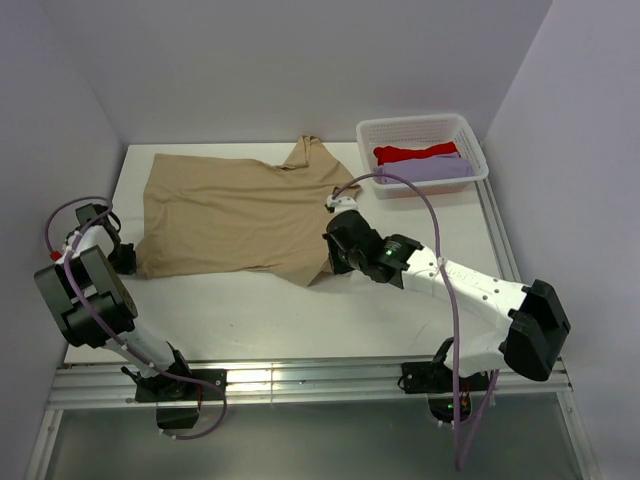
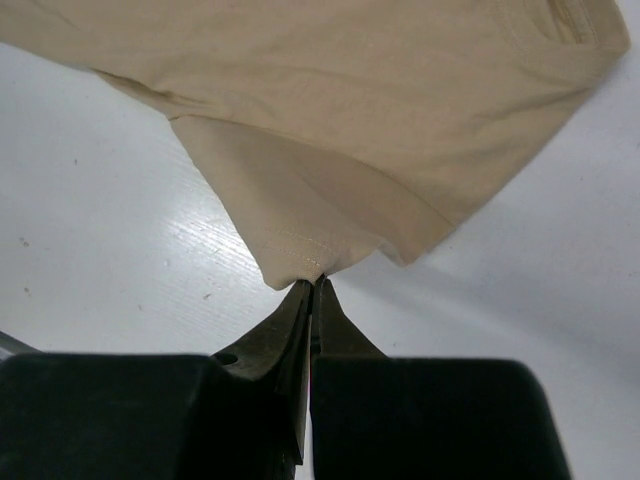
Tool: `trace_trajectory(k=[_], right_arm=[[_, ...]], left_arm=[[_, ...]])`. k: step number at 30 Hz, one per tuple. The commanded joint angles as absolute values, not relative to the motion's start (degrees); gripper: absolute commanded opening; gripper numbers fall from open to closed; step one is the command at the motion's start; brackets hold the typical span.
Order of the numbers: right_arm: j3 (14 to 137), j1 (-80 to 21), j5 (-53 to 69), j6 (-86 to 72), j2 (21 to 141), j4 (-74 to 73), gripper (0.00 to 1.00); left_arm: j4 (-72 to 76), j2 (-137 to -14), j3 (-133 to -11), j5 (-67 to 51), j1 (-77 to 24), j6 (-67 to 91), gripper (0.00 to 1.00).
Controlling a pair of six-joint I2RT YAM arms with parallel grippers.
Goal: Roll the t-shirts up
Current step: Fold the tshirt
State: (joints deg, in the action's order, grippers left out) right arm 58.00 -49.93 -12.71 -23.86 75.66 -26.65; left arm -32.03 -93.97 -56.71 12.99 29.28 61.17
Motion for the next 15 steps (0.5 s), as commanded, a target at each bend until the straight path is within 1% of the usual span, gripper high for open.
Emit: trace_trajectory(k=[1, 15], right_arm=[[61.52, -48.43, -11.87, -22.33, 76.90, -27.77, 0.00], [73.03, -44.30, -11.16, -19.25, 82.88, -32.34, 0.00]], left_arm=[[-34.89, -91.94, -59.41, 11.17, 29.27, 62.22, 0.00], [-40.78, -90.26, -68.46, 10.37, 29.18, 63.46, 0.00]])
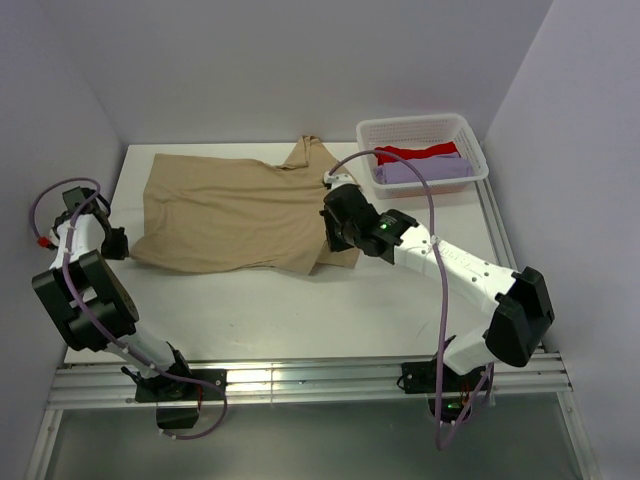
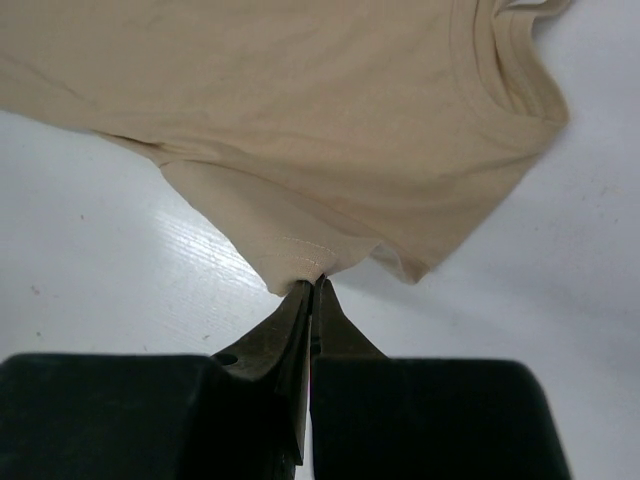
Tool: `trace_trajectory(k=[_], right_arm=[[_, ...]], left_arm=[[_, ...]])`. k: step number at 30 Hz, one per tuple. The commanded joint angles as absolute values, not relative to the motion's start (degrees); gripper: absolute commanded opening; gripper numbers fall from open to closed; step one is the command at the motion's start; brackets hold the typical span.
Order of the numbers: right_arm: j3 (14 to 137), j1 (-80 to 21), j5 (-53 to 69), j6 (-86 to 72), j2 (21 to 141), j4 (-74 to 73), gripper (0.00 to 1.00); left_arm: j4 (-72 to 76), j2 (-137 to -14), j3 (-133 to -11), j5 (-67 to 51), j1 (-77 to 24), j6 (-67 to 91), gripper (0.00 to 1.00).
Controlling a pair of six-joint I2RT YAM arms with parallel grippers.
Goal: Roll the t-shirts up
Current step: Fold the tshirt
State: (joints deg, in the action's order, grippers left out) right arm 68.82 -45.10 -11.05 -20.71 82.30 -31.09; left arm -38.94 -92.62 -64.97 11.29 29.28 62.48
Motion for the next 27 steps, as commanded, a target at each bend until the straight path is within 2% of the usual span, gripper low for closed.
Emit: trace_trajectory(k=[1, 27], right_arm=[[73.56, -44.04, -11.25, -19.25, 82.88, -32.95, 0.00], [86.04, -38.41, -9.32, -16.79, 88.06, -36.83, 0.00]], left_arm=[[-41.04, -90.35, -69.08, 10.20, 29.18, 63.72, 0.00], [-45.26, -96.94, -80.59, 9.05, 29.27, 65.39, 0.00]])
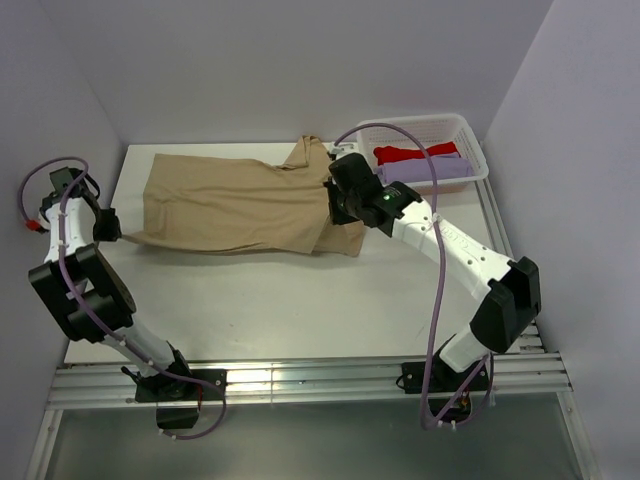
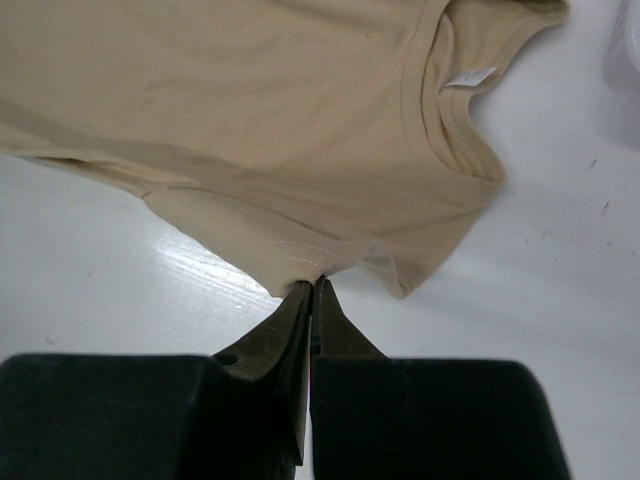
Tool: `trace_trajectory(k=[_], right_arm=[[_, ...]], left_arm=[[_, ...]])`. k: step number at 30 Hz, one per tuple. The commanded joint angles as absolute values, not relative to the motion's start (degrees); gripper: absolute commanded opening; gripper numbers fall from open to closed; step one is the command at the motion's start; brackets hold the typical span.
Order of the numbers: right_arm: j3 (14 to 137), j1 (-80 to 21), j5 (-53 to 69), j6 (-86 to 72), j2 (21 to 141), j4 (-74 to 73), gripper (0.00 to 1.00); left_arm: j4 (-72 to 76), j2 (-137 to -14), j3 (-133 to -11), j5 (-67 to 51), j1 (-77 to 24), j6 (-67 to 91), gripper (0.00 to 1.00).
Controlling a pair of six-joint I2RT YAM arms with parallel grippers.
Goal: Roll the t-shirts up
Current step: Fold the tshirt
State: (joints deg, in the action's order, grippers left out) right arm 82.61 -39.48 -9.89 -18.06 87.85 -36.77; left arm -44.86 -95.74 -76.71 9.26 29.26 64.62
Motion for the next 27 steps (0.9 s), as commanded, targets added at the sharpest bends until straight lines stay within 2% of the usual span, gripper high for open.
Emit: trace_trajectory(k=[1, 27], right_arm=[[86.39, -38.15, -9.14, -16.70, 88.33, -36.91, 0.00], [93.77, -33.22, -4.75, -14.50, 96.15, -39.37, 0.00]], left_arm=[[-45.44, -97.29, -81.03, 8.97, 29.27, 65.48, 0.00], [-46.41, -105.29, -89.73, 8.00, 28.30, 67.50, 0.00]])
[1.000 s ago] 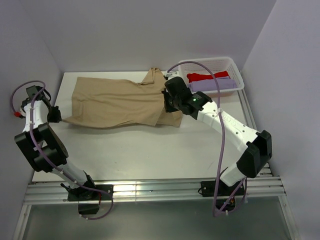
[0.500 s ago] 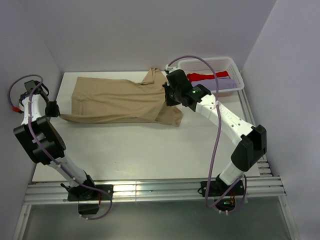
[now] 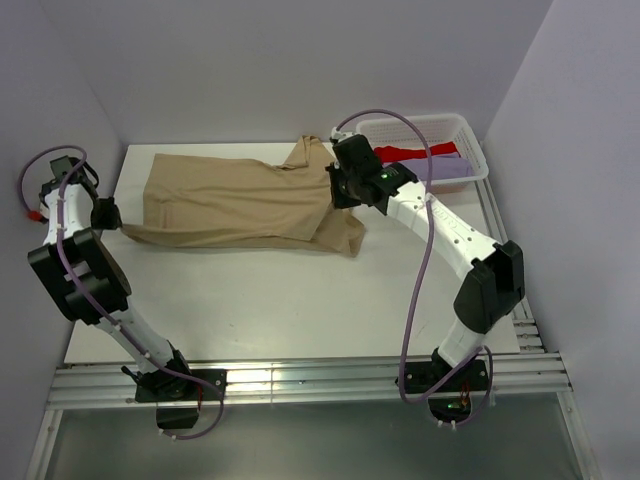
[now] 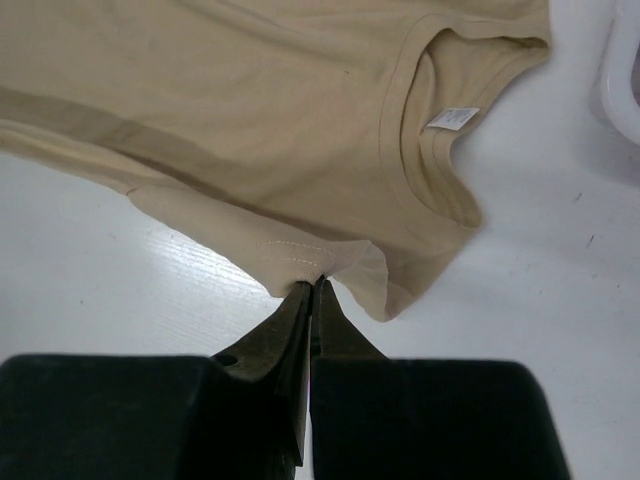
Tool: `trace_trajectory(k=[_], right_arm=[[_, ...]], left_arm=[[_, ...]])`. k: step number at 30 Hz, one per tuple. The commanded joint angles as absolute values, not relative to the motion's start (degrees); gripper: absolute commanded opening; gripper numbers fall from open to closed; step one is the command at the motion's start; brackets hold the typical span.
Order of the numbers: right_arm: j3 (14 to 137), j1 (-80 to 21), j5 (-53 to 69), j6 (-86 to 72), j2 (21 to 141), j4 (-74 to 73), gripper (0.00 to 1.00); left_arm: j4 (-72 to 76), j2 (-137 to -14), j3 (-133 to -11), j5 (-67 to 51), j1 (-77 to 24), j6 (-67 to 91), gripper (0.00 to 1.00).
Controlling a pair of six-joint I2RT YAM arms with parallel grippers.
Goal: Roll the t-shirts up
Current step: Fold the tshirt
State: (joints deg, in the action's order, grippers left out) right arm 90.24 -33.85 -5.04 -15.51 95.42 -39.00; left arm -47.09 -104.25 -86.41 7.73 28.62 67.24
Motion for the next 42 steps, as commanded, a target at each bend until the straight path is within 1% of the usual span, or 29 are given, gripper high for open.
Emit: trace_trajectory(k=[1, 20, 28, 42], right_arm=[[94.30, -33.05, -4.75, -14.59, 96.59, -39.55, 0.00], [101.77, -28.39, -1.41, -13.97, 103.27, -41.04, 0.00], [105.20, -27.07, -0.35, -13.97, 107.22, -41.57, 0.00], [113.37, -25.49, 1.49, -13.97, 115.22, -43.06, 0.00]], left_arm=[[-46.58, -105.47, -90.00, 8.09, 28.04, 67.50, 0.00], [-47.02, -110.21, -94.13, 8.70, 25.93, 69.78, 0.00], [-47.55, -113.64, -97.64, 8.61, 25.40, 70.49, 0.00], [-46.49, -117.15, -100.11, 8.09, 25.14, 71.72, 0.00]])
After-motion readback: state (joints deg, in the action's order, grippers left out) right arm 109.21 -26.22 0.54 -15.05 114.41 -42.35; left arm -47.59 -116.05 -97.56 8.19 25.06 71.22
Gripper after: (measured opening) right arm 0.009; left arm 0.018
